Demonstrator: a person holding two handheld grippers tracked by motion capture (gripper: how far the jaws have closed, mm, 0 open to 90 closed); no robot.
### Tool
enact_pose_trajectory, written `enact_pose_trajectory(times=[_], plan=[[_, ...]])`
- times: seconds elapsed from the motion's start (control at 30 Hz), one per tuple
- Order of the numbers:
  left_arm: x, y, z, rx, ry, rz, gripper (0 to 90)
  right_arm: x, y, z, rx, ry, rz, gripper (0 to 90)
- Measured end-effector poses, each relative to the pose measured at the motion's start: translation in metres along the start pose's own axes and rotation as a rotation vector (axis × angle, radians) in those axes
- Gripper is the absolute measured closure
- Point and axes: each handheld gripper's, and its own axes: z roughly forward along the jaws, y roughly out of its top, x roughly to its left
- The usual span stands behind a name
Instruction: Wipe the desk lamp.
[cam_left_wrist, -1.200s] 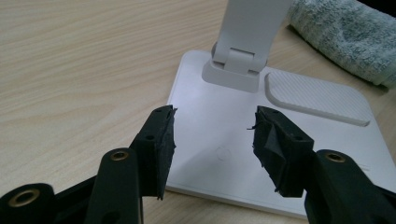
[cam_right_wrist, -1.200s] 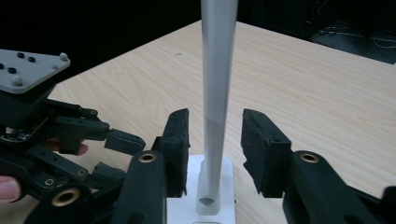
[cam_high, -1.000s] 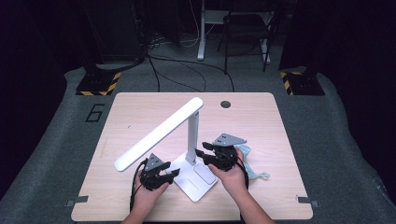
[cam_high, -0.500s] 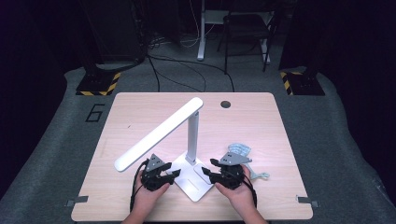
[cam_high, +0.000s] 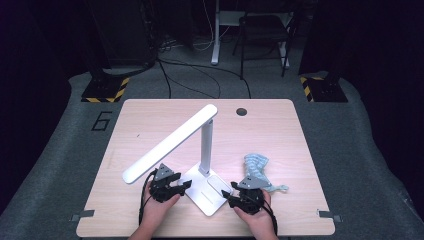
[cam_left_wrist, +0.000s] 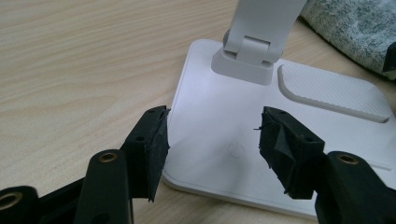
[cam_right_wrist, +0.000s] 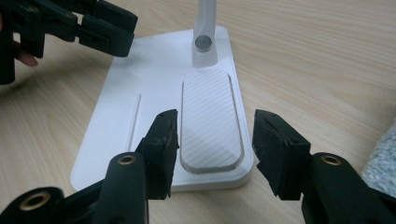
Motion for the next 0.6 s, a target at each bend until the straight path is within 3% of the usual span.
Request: enact_pose_trajectory(times=[0.07, 0.37, 0.6], plan=[[0.001, -0.001, 0.002, -0.008, 0.006, 0.002, 42.3, 0.0, -0.003, 0.002, 0.017, 0.01, -0.007, 50.3], [0.002, -0.001, 0.003, -0.005, 0.006, -0.014, 42.1, 0.001, -0.009, 0.002, 0.042, -0.045, -0.032, 52.6], [0.002, -0.002, 0.003, -0.003, 0.002, -0.005, 41.8, -0.008, -0.011, 0.004, 0.039, -0.038, 0.03, 54.6]])
